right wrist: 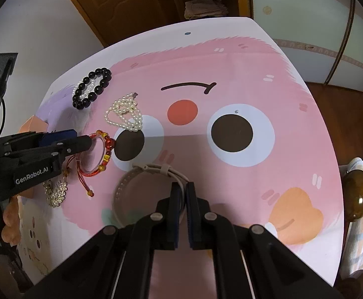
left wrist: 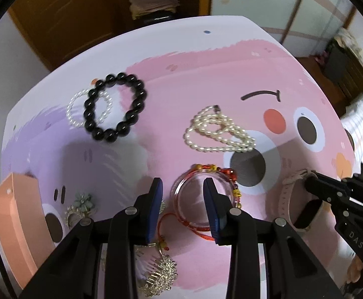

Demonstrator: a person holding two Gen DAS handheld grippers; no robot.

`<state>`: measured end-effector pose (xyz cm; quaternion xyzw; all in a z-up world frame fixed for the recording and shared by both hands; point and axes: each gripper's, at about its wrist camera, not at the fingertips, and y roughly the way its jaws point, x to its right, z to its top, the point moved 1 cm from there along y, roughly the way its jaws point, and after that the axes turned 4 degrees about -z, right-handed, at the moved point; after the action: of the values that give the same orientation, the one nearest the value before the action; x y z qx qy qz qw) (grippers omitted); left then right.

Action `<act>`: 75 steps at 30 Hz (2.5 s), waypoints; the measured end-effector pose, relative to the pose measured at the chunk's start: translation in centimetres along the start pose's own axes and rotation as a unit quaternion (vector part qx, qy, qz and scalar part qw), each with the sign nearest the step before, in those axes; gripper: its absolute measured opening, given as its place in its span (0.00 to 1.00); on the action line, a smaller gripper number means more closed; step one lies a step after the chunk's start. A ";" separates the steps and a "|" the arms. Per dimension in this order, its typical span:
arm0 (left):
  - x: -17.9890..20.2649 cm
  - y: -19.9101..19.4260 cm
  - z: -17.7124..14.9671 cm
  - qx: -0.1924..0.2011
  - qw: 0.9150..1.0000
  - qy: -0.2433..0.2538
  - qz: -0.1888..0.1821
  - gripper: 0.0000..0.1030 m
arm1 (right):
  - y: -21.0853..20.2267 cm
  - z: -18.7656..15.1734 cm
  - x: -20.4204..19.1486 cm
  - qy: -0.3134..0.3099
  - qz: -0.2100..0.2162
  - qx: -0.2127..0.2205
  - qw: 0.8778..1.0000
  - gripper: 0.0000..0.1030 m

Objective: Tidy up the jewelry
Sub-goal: 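Grasp the red beaded bracelet with the left tool while the right tool holds the watch, then carry the bracelet and watch into the pink box and open both tools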

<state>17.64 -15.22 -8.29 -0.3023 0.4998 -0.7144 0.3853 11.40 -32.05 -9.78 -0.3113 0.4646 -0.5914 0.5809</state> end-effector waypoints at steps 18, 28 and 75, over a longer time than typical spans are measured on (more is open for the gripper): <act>-1.1 1.9 2.5 -0.063 0.996 0.047 -0.039 0.04 | 0.0 0.0 0.3 0.013 0.009 -0.002 1.000 0.05; -2.3 -0.7 2.2 -0.020 0.999 -0.017 -0.037 0.03 | -0.2 -0.3 0.1 0.008 0.008 -0.005 1.000 0.05; -24.9 -8.9 -12.6 0.026 0.956 -0.279 0.082 0.04 | 3.0 8.1 -33.4 -0.171 0.113 0.000 0.979 0.05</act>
<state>18.06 13.85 -5.00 -0.4373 0.3766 -0.5800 0.5749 24.32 -0.60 -3.77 -0.3531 0.3912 -0.4598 0.7147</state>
